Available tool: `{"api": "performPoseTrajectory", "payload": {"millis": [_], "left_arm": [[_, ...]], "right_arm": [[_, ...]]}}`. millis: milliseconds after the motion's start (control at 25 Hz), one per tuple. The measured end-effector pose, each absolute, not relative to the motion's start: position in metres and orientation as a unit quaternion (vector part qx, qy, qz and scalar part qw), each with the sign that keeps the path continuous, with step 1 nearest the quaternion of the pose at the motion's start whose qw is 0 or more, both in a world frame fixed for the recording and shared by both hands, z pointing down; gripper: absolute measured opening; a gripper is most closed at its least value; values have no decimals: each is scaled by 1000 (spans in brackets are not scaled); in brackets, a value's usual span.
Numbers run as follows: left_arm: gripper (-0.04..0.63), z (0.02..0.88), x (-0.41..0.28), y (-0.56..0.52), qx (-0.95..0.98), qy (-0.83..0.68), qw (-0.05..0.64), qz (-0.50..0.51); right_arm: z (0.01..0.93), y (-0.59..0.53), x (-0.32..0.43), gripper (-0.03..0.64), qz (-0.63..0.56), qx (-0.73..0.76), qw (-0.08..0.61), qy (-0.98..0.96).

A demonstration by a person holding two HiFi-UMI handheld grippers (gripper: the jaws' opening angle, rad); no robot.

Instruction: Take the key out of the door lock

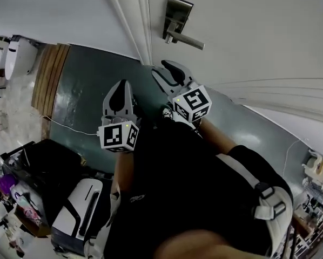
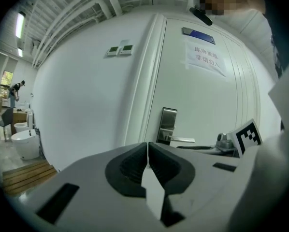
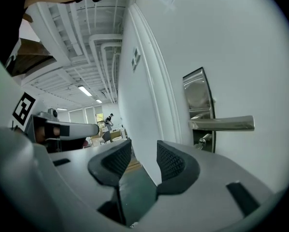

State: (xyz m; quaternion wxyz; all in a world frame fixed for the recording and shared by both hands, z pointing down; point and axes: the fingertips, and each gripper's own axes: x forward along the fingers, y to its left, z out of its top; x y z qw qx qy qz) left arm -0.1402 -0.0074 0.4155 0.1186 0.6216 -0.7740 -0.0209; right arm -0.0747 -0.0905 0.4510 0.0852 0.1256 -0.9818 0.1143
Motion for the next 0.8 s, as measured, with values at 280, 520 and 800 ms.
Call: {"api": "performPoseTrajectory", "payload": {"millis": [280,520,800], "left_arm": [[29,422,-151,-91,729,-674,116,11],[29,435,-163,-134,783,-607,134,27],[29,459,-168,-160,820,-550,152,46]], "right_arm": [[459,-143,-67,166,130,252,79,-956],[475,-165,-66,166,147,335,88,-926],[494,-173,-69,166,224,388,66,-892]]}}
